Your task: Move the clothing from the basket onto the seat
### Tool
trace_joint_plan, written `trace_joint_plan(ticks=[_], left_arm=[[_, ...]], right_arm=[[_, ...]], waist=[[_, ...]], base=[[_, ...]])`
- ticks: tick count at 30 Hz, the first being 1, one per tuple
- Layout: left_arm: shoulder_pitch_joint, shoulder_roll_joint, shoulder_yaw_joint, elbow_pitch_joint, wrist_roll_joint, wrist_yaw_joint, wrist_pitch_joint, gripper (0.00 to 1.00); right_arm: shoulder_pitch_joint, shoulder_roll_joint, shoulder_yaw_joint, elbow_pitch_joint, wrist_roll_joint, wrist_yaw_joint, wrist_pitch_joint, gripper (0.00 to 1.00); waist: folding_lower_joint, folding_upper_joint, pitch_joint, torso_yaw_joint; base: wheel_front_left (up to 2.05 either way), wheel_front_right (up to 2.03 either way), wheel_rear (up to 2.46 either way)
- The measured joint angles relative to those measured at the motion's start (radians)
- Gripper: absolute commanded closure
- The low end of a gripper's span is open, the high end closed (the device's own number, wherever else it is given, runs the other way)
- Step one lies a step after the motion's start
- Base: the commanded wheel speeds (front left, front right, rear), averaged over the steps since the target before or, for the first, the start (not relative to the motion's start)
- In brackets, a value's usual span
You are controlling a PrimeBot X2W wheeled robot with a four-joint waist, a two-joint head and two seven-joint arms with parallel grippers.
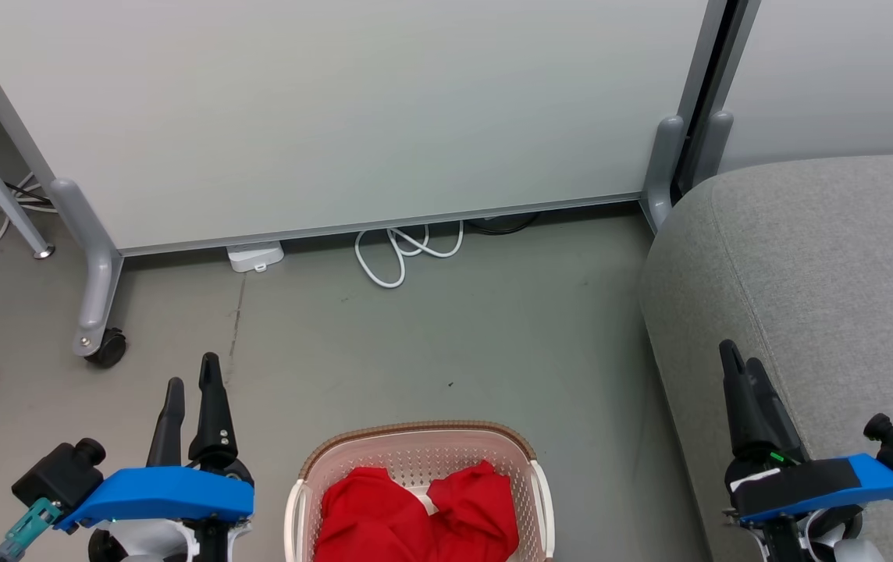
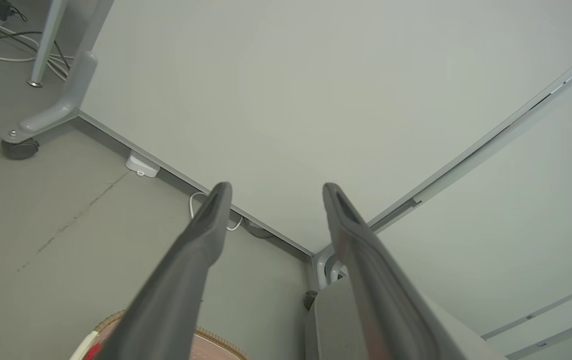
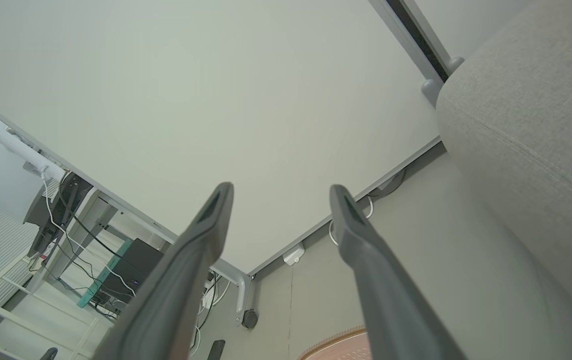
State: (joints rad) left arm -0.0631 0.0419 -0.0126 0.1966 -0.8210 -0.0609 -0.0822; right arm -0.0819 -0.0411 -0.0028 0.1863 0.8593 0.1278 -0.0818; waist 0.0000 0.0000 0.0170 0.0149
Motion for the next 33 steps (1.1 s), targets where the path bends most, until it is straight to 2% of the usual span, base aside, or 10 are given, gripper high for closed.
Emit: trace_joint_plan(ticks=[33], left_arm=[[0.0, 0.003, -0.068, 0.014, 0.397, 0.017, -0.089, 0.0]], right_arm=[[0.005, -0.002, 0.043, 0.037, -0.395, 0.001, -0.088, 0.0]], waist=[[0.0001, 0.0, -0.002, 0.011]], base=[[0.0, 0.0, 0.0]])
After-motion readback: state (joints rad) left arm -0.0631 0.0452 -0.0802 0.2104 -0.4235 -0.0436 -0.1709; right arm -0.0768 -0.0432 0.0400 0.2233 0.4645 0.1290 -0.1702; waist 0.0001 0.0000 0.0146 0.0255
